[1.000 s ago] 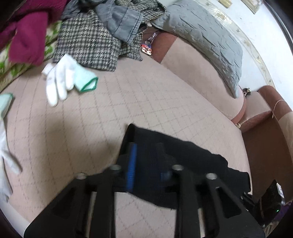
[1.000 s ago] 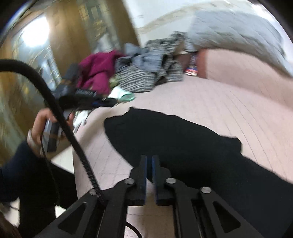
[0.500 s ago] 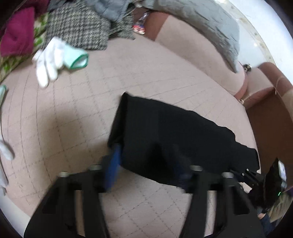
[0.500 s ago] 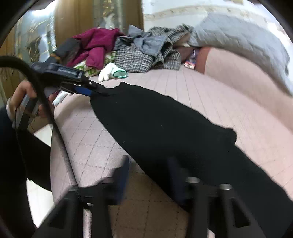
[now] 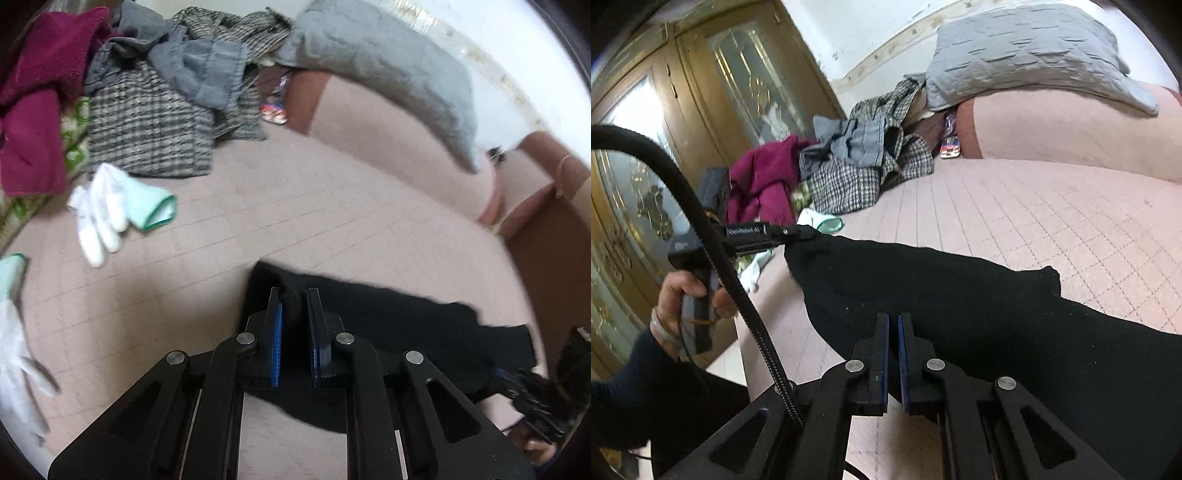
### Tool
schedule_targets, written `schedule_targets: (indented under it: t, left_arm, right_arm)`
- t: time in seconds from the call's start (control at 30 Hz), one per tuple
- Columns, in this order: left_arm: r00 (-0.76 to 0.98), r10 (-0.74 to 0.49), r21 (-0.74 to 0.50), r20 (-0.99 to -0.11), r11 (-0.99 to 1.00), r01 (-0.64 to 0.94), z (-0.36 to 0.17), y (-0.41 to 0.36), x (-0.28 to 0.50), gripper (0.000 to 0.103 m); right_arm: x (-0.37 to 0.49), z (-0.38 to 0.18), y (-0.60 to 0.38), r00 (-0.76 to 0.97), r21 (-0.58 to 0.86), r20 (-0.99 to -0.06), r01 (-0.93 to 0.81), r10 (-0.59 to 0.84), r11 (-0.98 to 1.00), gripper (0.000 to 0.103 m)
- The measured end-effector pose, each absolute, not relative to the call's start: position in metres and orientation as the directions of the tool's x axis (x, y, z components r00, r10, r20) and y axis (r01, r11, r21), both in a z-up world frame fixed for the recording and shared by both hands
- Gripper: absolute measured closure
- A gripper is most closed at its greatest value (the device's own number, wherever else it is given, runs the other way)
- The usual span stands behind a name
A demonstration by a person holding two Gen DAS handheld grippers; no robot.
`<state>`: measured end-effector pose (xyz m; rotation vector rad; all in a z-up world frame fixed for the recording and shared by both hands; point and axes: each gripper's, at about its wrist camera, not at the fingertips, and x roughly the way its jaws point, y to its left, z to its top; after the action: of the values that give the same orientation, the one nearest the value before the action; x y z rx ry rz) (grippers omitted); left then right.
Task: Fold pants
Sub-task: 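Release the pants with both grippers and press the fold flat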
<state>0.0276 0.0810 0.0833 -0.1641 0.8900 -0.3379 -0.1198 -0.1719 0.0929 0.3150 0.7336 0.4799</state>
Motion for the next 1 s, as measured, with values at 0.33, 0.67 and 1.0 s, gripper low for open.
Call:
schedule_targets:
  t: [0.33,0.67,1.0]
  left_arm:
    - [0.525,-0.219,-0.203,-0.822,0.975,0.089,0.056,0.093,0.029,0.087]
    - [0.585,-0.481,-0.410,-0.653,0.874,0.261,0.098,0.053,0.012,0.051]
    - [0.413,-0.629,-0.419,-0.658,0.762,0.494,0.098,-0.066,-0.001,0.051]
  right_arm:
    - [-0.128,0.059,-0.148,0.553,0.451,-0.648,-0.277,0.525,0.849,0.096]
    - [-0.179,0.094,-0.279,0.652,0.396,-0.693,-0.013,0.308,0.918,0.063]
    - [-0.226,0.108,-0.413,0.636,0.332,-0.768,0.305,0.069,0.893,0.063]
